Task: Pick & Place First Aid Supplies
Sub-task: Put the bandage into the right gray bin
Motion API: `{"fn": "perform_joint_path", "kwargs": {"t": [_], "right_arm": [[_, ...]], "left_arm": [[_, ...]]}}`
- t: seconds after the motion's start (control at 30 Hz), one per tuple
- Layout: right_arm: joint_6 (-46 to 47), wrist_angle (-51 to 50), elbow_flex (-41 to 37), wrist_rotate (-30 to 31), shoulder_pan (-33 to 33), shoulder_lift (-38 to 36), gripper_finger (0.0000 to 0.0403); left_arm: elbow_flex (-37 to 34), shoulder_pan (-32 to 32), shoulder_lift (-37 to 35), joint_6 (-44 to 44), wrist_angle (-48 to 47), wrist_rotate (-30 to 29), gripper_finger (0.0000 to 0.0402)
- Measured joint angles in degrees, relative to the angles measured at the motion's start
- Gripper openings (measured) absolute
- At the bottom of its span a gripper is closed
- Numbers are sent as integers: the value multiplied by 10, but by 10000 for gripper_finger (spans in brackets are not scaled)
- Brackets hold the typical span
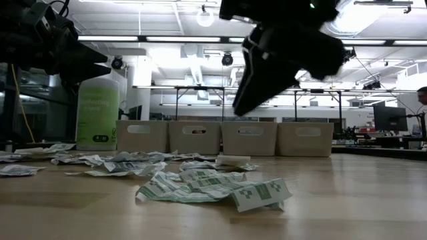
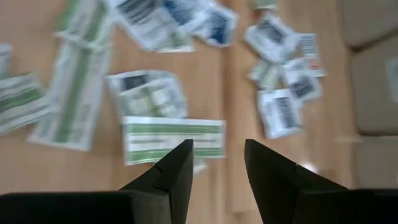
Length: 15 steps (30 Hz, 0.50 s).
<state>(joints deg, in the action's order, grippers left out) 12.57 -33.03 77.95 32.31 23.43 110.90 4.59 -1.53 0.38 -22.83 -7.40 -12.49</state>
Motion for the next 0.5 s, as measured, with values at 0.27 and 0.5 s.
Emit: {"fn": "perform_joint_path", "kwargs": {"t": [0.27,0.5], "right_arm": [[-39,54,0,-12,42,46,138],[-9,54,0,-10,53,62,138]], "left_arm": [[0,0,0,0,0,0,150],[0,0,0,0,0,0,150]]}}
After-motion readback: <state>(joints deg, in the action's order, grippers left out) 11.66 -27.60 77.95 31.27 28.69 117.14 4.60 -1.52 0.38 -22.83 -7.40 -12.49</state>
